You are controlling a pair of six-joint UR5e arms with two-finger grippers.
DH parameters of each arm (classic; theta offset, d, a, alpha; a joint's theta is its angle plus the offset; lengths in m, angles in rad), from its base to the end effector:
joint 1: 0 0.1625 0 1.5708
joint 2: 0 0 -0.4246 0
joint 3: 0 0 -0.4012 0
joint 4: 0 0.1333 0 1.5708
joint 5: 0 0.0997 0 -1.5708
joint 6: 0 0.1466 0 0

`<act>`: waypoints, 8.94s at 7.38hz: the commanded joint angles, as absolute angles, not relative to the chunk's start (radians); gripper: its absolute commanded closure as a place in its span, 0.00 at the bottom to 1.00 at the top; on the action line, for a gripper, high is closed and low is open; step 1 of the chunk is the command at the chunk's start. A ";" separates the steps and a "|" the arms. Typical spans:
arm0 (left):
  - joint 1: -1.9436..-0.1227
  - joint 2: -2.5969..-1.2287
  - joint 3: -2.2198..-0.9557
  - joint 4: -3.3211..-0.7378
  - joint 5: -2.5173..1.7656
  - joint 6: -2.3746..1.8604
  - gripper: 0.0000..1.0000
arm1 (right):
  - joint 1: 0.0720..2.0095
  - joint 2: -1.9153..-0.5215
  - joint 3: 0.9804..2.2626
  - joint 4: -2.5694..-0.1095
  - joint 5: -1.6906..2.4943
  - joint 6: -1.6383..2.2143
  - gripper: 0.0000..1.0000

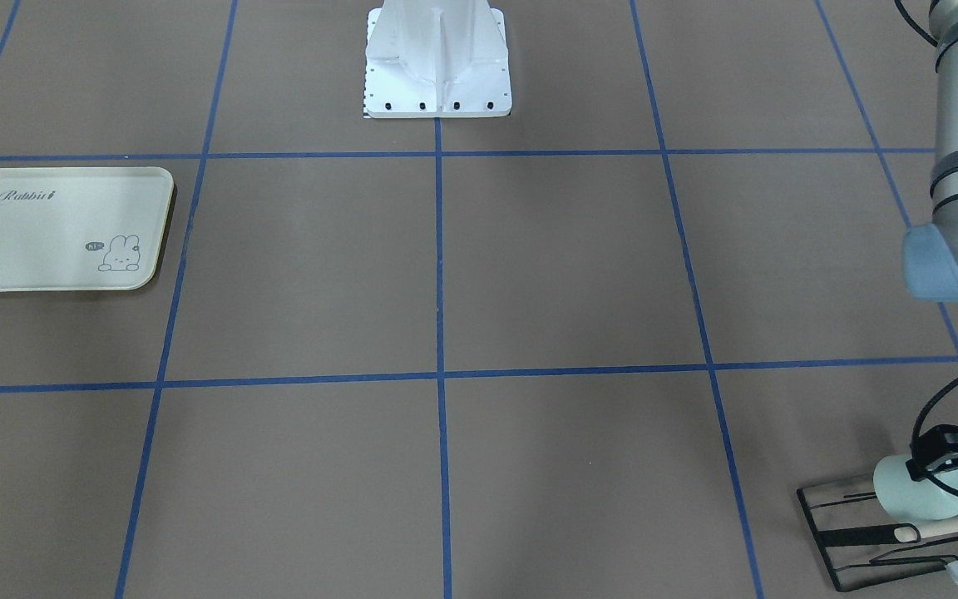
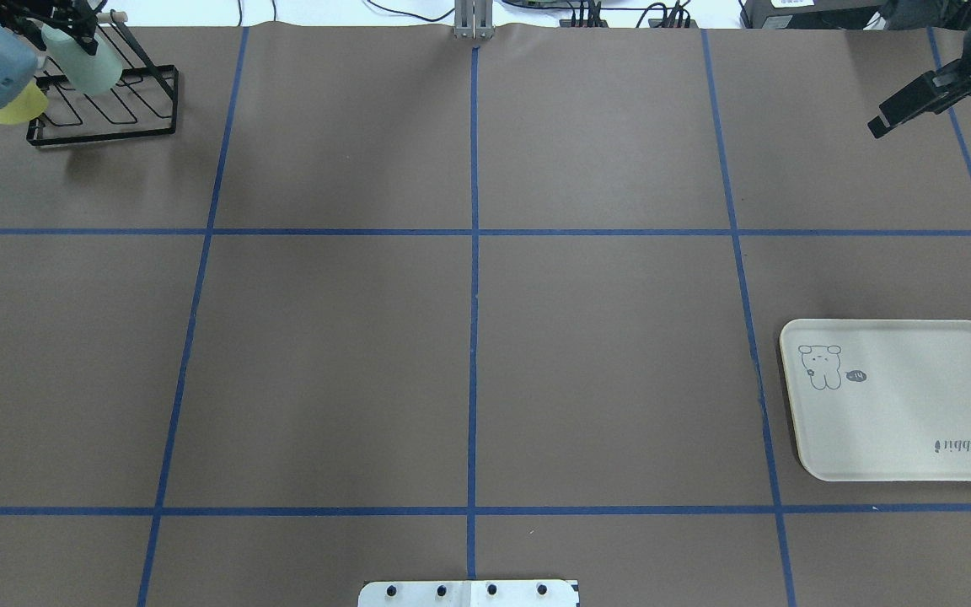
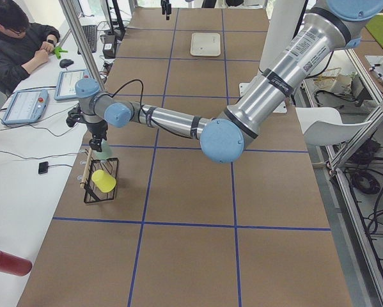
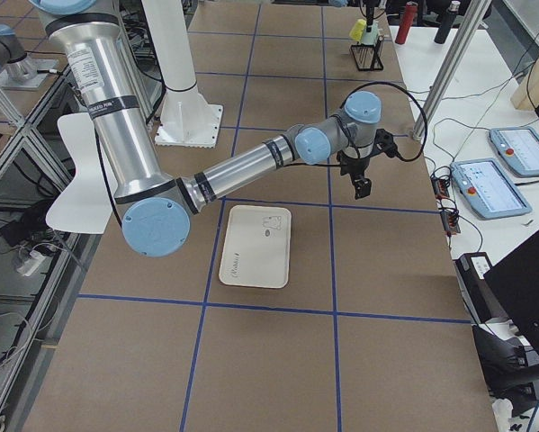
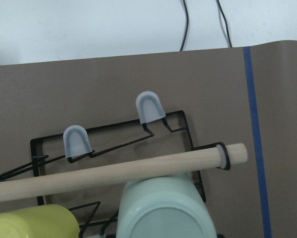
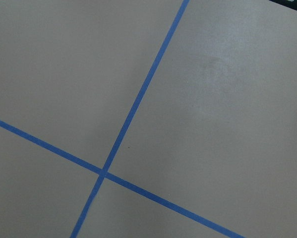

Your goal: Left arm grabs green cup and hands to right arm on tray

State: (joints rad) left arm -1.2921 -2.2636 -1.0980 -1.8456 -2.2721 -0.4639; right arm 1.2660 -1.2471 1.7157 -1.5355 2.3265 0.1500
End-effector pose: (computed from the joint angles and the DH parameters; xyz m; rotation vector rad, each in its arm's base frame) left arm 0.1839 -0.7833 0.4529 0.1925 0.8109 -0.0009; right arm -0.1584 -0.6125 0.4291 0.3015 -0.8312 -0.3349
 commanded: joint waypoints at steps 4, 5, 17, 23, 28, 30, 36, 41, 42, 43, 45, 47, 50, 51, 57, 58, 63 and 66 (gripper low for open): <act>-1.377 -2.195 -1.317 -1.763 -2.434 -0.465 1.00 | 1.267 -1.247 1.717 -1.536 2.327 0.150 0.00; -1.376 -2.177 -1.336 -1.764 -2.456 -0.469 1.00 | 1.266 -1.243 1.717 -1.534 2.329 0.158 0.00; -1.278 -2.129 -1.451 -2.579 -2.629 -1.701 1.00 | 1.108 -1.167 1.718 -0.731 2.362 1.284 0.00; -1.115 -2.038 -1.649 -2.856 -2.632 -2.100 1.00 | 0.930 -1.154 1.741 -0.246 2.201 1.754 0.00; -1.001 -2.034 -1.745 -3.057 -2.544 -2.388 1.00 | 0.636 -1.164 1.741 0.116 1.832 1.858 0.00; -0.942 -2.034 -1.762 -3.202 -2.395 -2.535 1.00 | 0.608 -1.166 1.747 0.146 1.801 1.858 0.00; -0.879 -2.025 -1.746 -3.350 -2.280 -2.606 1.00 | 0.523 -1.166 1.749 0.333 1.654 1.876 0.01; -0.854 -2.025 -1.750 -3.344 -2.279 -2.602 1.00 | 0.471 -1.126 1.802 0.140 1.652 2.236 0.04; -0.853 -2.025 -1.752 -3.344 -2.279 -2.603 1.00 | 0.471 -1.115 1.802 0.137 1.641 2.247 0.04; -0.845 -2.025 -1.753 -3.341 -2.279 -2.605 1.00 | 0.471 -1.114 1.804 0.138 1.617 2.249 0.04; -0.818 -2.026 -1.756 -3.341 -2.281 -2.599 1.00 | 0.471 -1.092 1.810 0.126 1.585 2.250 0.04; -0.808 -2.029 -1.756 -3.341 -2.281 -2.599 1.00 | 0.468 -1.068 1.810 0.078 1.578 2.249 0.04; -0.784 -2.029 -1.756 -3.341 -2.284 -2.597 1.00 | 0.465 -1.063 1.809 0.071 1.577 2.247 0.03; -0.779 -2.031 -1.756 -3.341 -2.284 -2.597 1.00 | 0.462 -1.063 1.809 0.069 1.578 2.247 0.03; -0.779 -2.031 -1.756 -3.341 -2.284 -2.597 1.00 | 0.453 -1.065 1.812 0.048 1.589 2.205 0.16; -0.779 -2.031 -1.755 -3.341 -2.284 -2.597 1.00 | 0.453 -1.065 1.812 0.048 1.589 2.177 0.39; -0.779 -2.031 -1.753 -3.341 -2.286 -2.595 1.00 | 0.451 -1.065 1.818 0.018 1.623 2.155 0.45; -0.779 -2.029 -1.753 -3.341 -2.286 -2.595 1.00 | 0.451 -1.069 1.819 0.017 1.641 2.154 0.56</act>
